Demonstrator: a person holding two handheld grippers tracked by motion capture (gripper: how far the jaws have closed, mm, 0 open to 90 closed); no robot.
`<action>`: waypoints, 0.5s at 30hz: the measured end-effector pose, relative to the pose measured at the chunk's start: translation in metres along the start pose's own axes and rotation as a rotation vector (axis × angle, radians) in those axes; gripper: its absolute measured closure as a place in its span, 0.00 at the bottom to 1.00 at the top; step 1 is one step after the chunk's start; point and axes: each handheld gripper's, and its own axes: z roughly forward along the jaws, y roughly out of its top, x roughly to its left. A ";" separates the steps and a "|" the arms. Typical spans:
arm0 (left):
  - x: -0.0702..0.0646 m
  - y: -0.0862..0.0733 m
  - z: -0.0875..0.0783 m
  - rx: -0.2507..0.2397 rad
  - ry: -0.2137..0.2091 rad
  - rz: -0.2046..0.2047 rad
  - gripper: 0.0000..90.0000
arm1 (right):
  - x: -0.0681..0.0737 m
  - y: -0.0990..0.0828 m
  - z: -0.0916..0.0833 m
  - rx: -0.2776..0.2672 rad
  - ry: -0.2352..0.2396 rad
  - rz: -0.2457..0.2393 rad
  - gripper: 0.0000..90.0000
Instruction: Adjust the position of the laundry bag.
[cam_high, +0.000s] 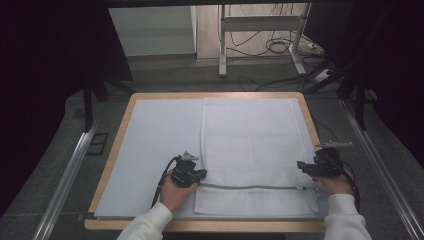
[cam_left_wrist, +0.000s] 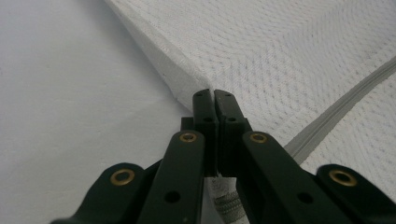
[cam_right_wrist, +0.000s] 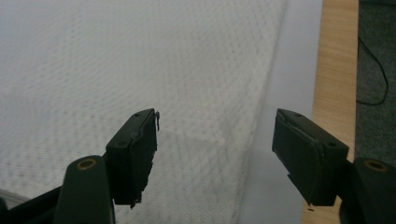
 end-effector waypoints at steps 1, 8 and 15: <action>0.000 0.000 0.000 0.000 0.000 0.000 1.00 | 0.000 0.000 0.000 0.000 0.000 0.000 0.34; 0.000 0.001 0.000 0.000 -0.004 0.000 1.00 | -0.010 -0.003 0.011 0.065 -0.003 0.036 0.43; 0.000 0.001 0.000 0.000 -0.004 0.002 1.00 | -0.013 -0.005 0.017 0.099 0.005 0.046 0.47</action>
